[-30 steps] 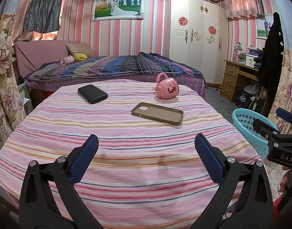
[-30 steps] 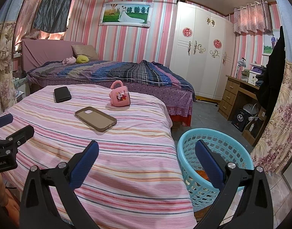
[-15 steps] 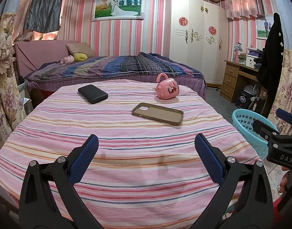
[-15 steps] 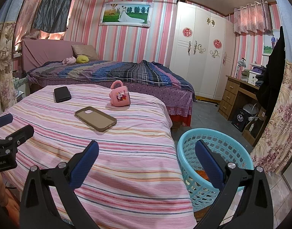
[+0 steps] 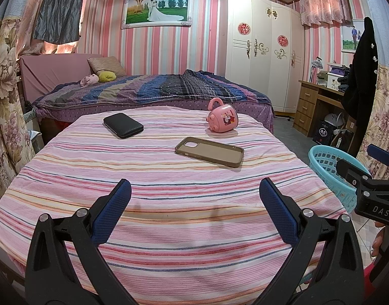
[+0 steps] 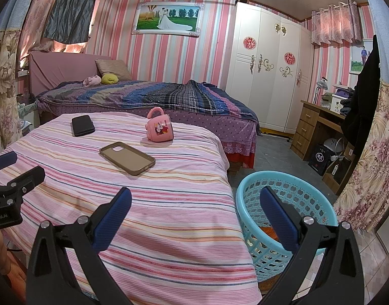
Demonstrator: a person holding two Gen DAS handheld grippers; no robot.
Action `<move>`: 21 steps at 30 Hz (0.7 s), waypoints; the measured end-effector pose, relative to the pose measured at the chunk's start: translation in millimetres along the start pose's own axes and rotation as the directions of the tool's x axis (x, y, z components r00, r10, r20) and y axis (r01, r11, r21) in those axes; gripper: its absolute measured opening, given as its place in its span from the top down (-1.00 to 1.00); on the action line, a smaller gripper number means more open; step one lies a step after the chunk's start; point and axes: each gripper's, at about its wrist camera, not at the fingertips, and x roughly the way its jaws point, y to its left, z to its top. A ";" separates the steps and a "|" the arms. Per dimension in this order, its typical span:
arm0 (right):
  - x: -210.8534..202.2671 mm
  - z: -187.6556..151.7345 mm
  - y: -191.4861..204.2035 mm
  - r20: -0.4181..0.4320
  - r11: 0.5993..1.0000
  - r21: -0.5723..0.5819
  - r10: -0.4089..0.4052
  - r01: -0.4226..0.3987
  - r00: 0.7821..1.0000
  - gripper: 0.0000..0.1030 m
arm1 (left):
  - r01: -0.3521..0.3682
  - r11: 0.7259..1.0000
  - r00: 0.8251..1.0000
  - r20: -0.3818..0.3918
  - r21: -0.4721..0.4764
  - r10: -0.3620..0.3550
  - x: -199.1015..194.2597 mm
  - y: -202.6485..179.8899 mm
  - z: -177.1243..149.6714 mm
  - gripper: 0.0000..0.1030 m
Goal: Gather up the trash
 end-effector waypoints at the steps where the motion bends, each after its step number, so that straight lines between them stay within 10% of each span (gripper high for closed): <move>1: 0.1 0.5 -0.4 0.000 1.000 0.000 0.000 0.000 1.000 -0.91 | 0.000 1.000 1.000 0.001 0.000 0.000 0.0 -0.1 0.0 -0.89; 21: 0.1 -0.2 -0.3 0.002 1.000 0.000 -0.002 0.002 1.000 -0.91 | 0.003 1.000 1.000 -0.001 -0.004 -0.003 0.7 -0.7 -0.2 -0.89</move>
